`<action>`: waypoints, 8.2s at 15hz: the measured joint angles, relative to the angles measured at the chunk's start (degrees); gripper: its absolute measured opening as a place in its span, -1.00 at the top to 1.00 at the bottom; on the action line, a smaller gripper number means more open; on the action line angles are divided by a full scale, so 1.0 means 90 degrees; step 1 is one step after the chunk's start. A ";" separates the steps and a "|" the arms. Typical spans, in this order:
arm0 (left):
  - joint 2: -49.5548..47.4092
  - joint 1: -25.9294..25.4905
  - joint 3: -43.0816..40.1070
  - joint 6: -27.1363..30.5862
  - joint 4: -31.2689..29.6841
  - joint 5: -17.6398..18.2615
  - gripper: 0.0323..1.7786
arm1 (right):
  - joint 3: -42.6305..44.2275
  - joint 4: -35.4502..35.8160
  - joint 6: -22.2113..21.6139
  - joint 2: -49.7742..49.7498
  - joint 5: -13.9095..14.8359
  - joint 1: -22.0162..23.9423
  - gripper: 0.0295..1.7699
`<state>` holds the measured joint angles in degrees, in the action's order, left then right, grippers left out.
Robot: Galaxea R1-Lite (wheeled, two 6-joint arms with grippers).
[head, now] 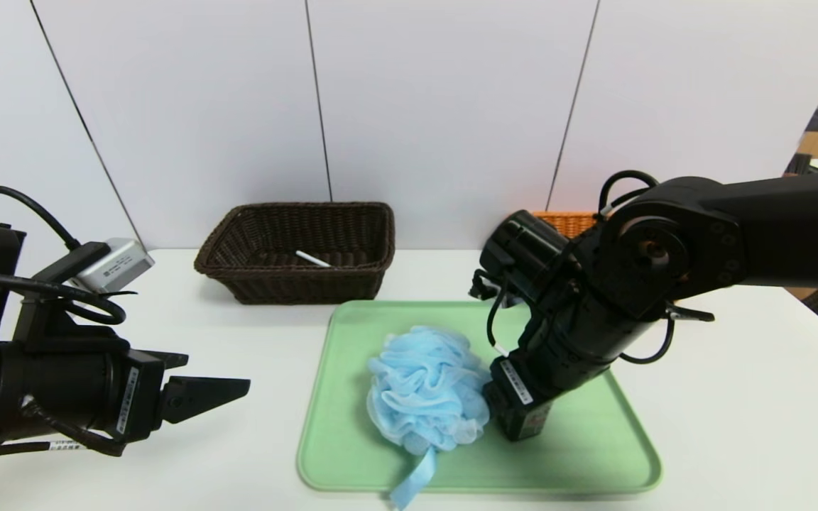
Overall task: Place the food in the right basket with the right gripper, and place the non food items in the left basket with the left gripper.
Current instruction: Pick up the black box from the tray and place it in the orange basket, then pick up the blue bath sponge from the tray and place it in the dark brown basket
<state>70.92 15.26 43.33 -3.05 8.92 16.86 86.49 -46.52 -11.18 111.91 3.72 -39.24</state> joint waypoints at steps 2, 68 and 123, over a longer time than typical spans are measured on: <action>0.0000 -0.0005 -0.0003 -0.0004 0.0000 0.0000 -0.90 | -0.0018 -0.0004 -0.0001 -0.0004 -0.0003 0.0005 -0.71; 0.0003 -0.0005 -0.0209 -0.0104 -0.0027 -0.0008 -0.90 | 0.2762 0.0750 0.0183 0.0493 -0.0028 0.3412 -0.82; 0.4226 0.2807 -0.0573 0.1195 -0.6607 0.0714 -0.90 | -0.1955 0.1151 0.0884 -0.2457 -0.0859 0.1161 -0.92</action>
<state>108.96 40.52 38.17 7.70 -50.54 23.28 68.90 -36.16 -3.22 89.80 -4.01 -28.79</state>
